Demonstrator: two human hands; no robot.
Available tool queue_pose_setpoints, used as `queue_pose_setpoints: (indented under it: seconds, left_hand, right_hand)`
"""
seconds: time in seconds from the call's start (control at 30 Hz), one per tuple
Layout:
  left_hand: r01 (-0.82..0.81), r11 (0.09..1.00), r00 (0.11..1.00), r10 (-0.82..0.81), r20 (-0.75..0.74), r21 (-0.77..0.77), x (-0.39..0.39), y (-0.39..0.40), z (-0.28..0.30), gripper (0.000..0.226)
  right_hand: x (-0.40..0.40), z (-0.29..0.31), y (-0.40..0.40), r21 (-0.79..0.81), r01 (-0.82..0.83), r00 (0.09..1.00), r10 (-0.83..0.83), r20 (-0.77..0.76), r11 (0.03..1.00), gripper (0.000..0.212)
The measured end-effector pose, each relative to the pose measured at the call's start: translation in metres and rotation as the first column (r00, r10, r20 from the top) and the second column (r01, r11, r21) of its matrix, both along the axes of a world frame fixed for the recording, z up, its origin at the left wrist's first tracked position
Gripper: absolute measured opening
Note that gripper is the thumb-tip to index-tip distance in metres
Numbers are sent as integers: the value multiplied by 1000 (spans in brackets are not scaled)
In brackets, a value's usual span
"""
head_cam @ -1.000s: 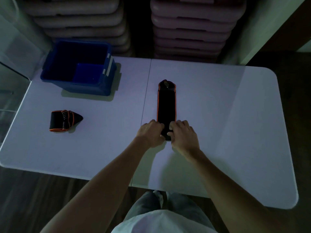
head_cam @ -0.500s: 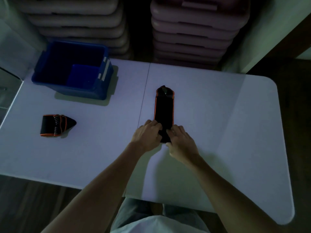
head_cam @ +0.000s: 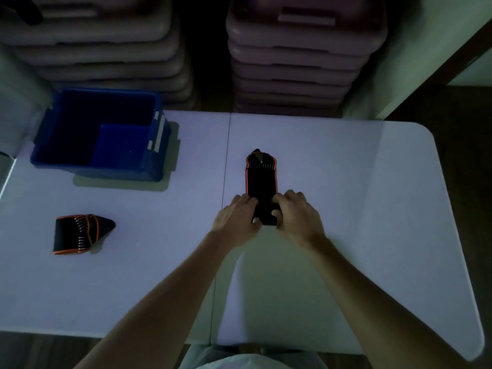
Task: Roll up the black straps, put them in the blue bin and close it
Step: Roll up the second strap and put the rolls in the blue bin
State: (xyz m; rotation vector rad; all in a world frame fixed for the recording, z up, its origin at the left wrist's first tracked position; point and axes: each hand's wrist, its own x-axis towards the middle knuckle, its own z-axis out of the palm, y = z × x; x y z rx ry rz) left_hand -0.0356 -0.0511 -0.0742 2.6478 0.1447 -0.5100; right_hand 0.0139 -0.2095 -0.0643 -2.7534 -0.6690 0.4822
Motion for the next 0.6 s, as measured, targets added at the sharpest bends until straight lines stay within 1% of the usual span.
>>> queue_pose_setpoints:
  seconds: [0.1,0.17,0.23,0.3,0.37,0.4,0.43,0.5,0.53,0.6]
  left_hand:
    - [-14,1000,999,14,45,4,6,2,-2,38]
    - [-14,1000,996,12,83,18,8,3,-3,40]
    - [-16,999,996,13,83,42,12,4,-6,39]
    - [-35,999,998,33,53,39,15,6,-10,39]
    - [-49,998,998,48,47,28,19,7,-12,40]
    - [-54,998,997,52,57,26,21,7,-12,41]
    - [-58,998,996,56,70,26,22,8,-13,40]
    - [-65,998,992,62,107,22,24,10,-14,35]
    - [-69,998,989,66,129,14,25,12,-16,32]
    - [-61,998,981,63,182,-16,25,17,-19,32]
  right_hand:
    - [-2,-8,-1,89,6,994,-15,104,996,18]
    - [-2,-14,-1,107,-29,992,16,121,994,17]
    - [0,-19,-2,82,-74,992,65,105,994,31]
    - [4,-25,-3,14,-161,983,159,85,987,53]
    - [9,-28,-2,-31,-181,981,183,60,983,69]
    - [12,-28,-1,-30,-169,984,171,58,985,70]
    - [14,-27,1,-20,-160,985,161,64,987,66]
    - [19,-24,6,-9,-164,983,164,76,986,52]
    - [23,-22,8,-5,-173,982,173,69,985,47]
    - [33,-18,11,-6,-198,980,198,20,980,45]
